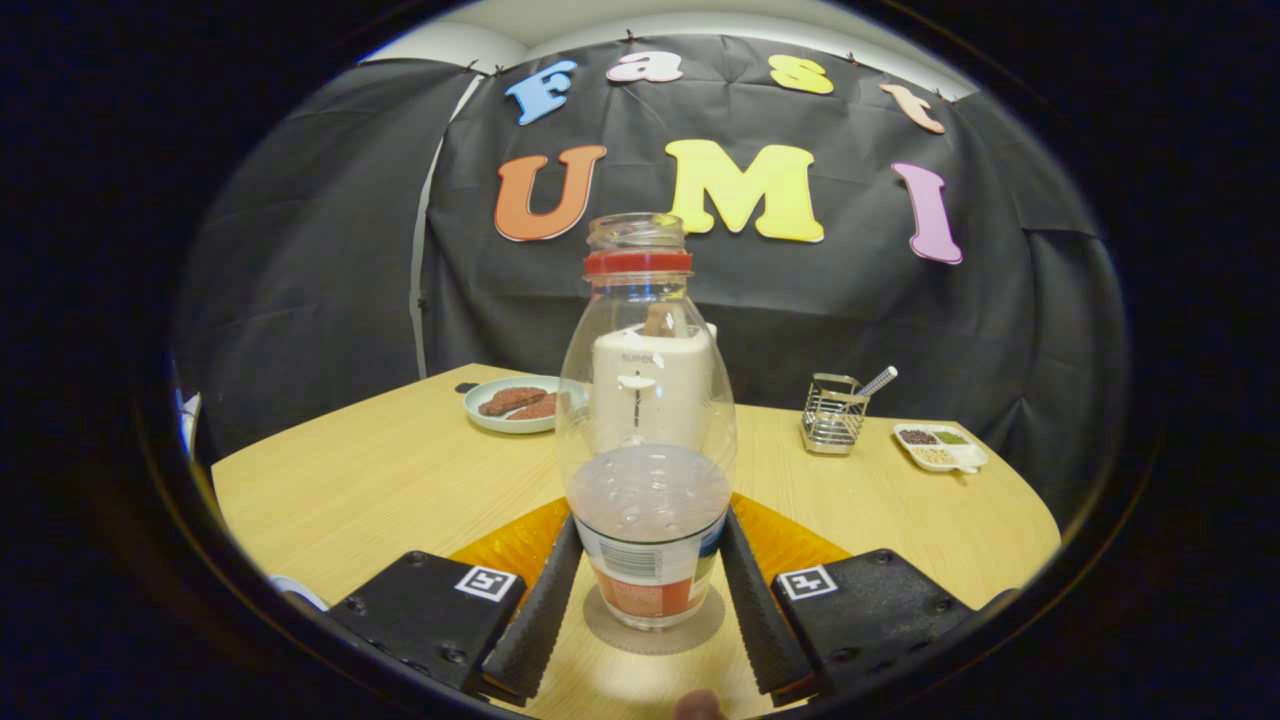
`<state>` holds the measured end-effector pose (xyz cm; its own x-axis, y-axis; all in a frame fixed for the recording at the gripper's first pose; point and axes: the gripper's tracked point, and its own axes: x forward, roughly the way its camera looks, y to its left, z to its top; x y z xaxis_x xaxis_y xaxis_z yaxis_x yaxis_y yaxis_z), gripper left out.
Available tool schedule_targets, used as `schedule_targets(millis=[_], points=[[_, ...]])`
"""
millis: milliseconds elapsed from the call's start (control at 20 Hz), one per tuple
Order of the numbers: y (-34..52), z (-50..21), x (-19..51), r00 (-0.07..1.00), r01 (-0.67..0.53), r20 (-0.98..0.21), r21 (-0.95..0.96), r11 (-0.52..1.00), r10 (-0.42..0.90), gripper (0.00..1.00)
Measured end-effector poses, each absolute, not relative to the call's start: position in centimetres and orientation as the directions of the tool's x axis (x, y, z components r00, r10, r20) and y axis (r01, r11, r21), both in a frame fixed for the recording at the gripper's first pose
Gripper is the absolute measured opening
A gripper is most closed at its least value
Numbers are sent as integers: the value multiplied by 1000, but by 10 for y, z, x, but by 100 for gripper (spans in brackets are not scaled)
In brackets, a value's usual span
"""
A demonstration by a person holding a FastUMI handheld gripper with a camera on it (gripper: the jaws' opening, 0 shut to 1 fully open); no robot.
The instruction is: Take the bottle from table, then pour the juice into the cup, finally place the bottle on the coaster
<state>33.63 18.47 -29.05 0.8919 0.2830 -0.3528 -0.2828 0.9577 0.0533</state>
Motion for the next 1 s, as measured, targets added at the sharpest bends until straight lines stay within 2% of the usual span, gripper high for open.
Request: schedule_targets(millis=[500, 650, 1000], points=[[183, -307, 337, 887, -267, -369, 84, 960, 279, 84], [183, -300, 335, 893, -263, -359, 79, 962, 273, 98], [182, -259, 323, 915, -254, -304, 75, 964, 265, 98]])
